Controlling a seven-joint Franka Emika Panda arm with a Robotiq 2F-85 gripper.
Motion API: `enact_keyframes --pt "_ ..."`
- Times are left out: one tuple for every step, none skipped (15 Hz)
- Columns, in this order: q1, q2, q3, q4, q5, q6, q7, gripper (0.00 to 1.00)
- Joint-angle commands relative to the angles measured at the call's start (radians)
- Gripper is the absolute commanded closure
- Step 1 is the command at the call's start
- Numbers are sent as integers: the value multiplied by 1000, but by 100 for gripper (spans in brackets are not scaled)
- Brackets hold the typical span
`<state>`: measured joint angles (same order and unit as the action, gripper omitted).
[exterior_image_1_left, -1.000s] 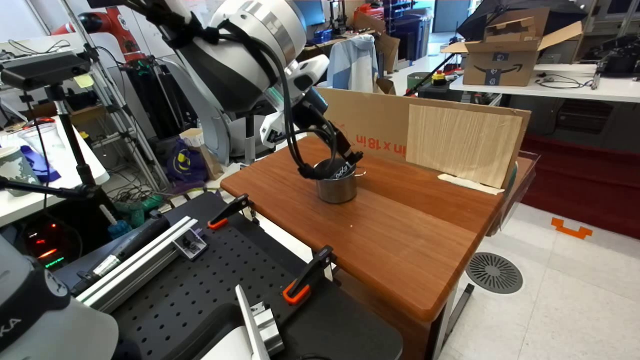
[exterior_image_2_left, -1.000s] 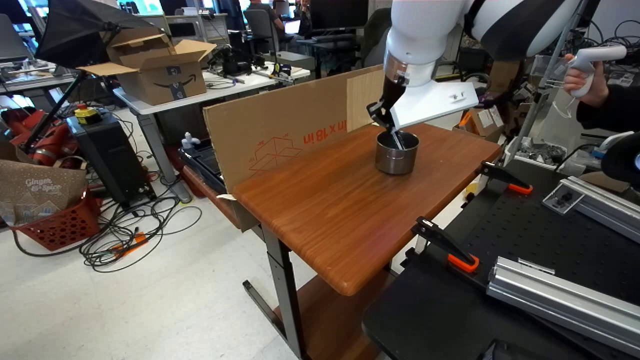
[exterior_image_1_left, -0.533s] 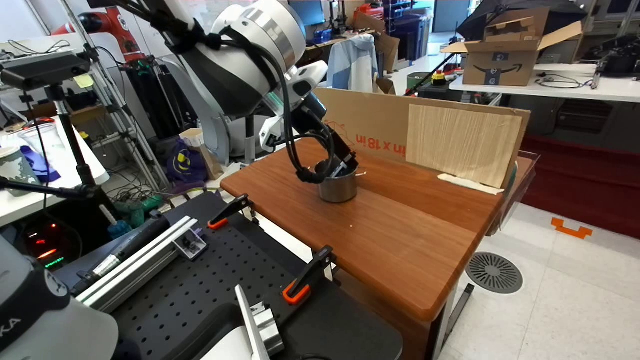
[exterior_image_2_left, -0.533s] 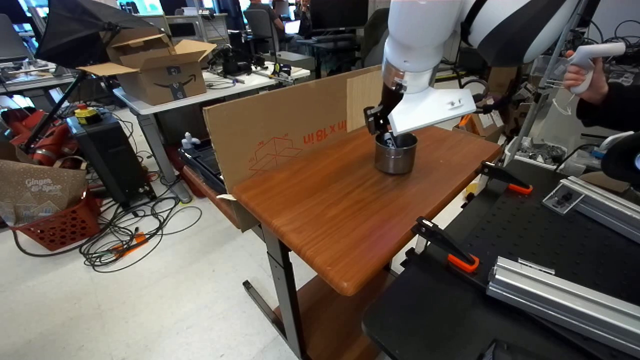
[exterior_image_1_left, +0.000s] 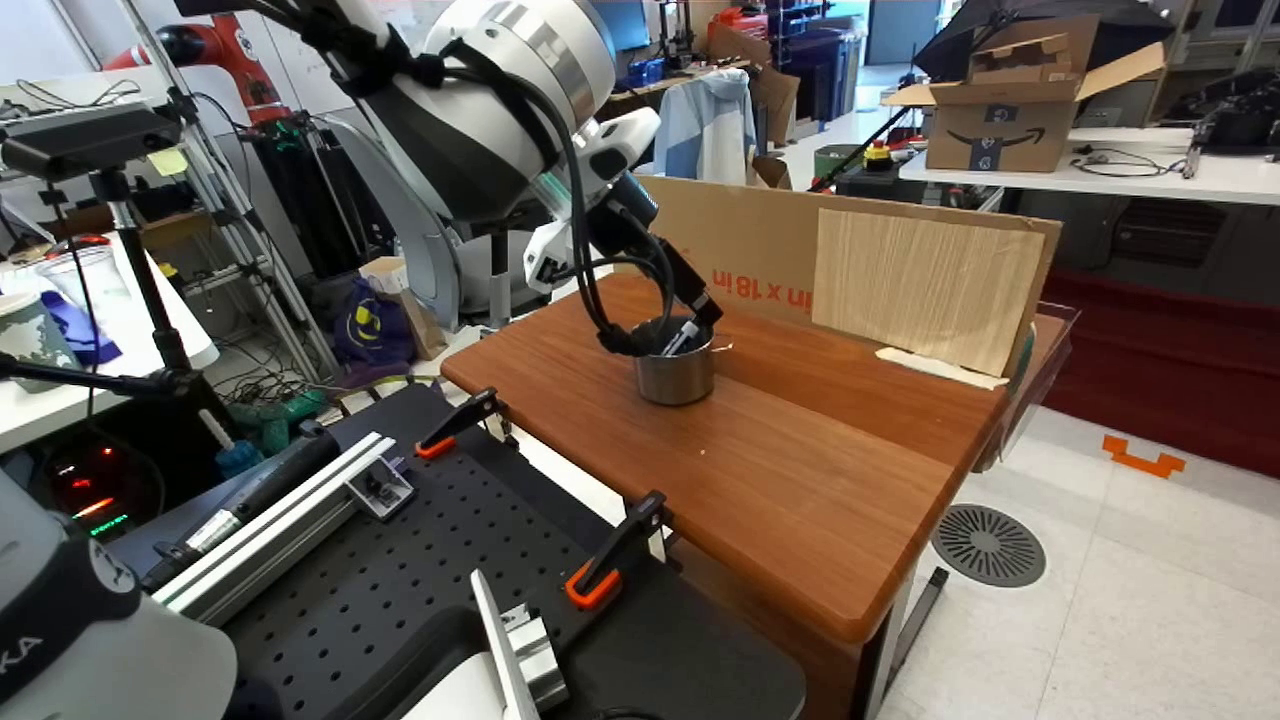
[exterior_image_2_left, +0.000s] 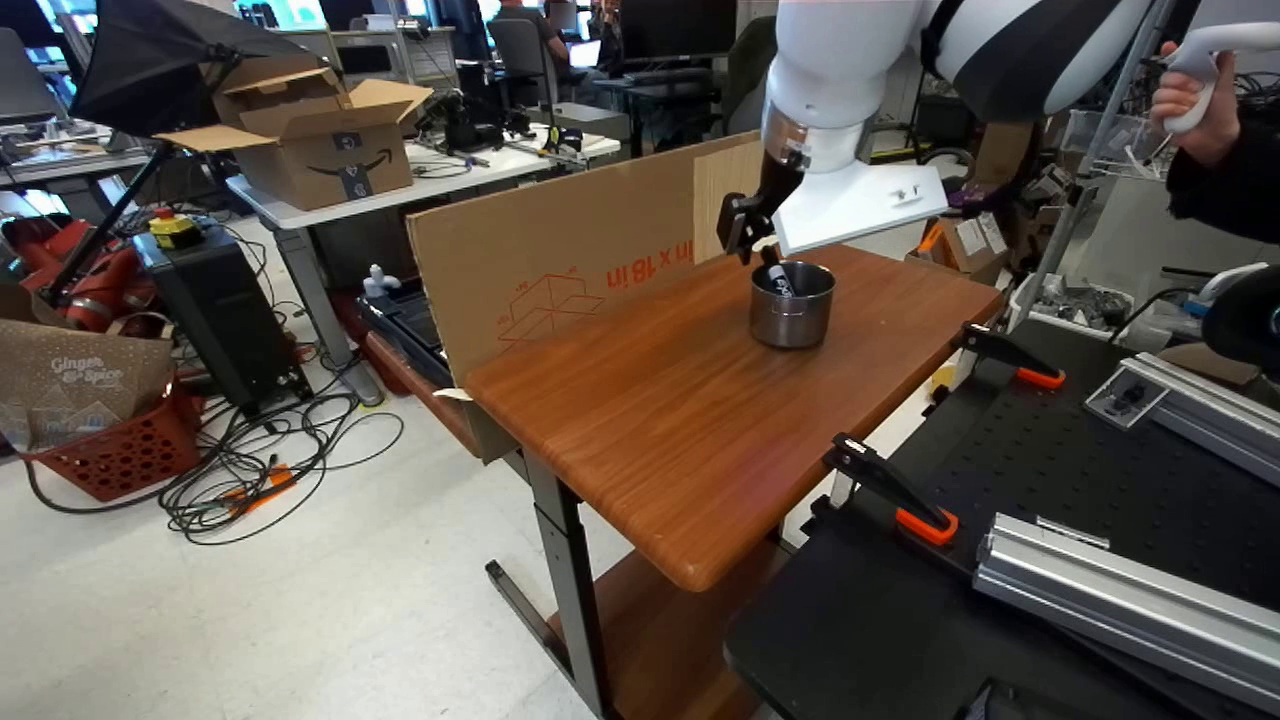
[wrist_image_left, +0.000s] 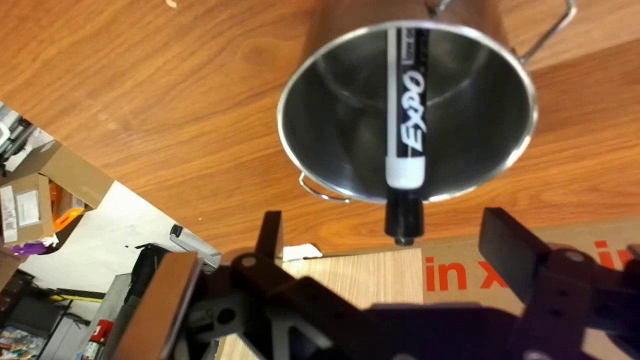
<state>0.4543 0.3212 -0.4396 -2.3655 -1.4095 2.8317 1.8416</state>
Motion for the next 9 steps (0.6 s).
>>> enact_keyframes --pt "2 -74 -5 -19 -14 17 0 0" --pt "2 -102 -5 -28 -12 16 -16 0" --pt "2 -51 0 2 0 0 -3 0" --pt "2 -70 1 -2 0 0 -7 0" --pt "2 -82 0 -8 0 0 -9 0" --pt "2 -87 0 -14 0 0 -10 0" --pt "2 -87 1 -18 0 0 -10 0" --pt "2 -87 1 -19 0 0 -10 0" --pt "2 -87 1 -19 0 0 -10 0"
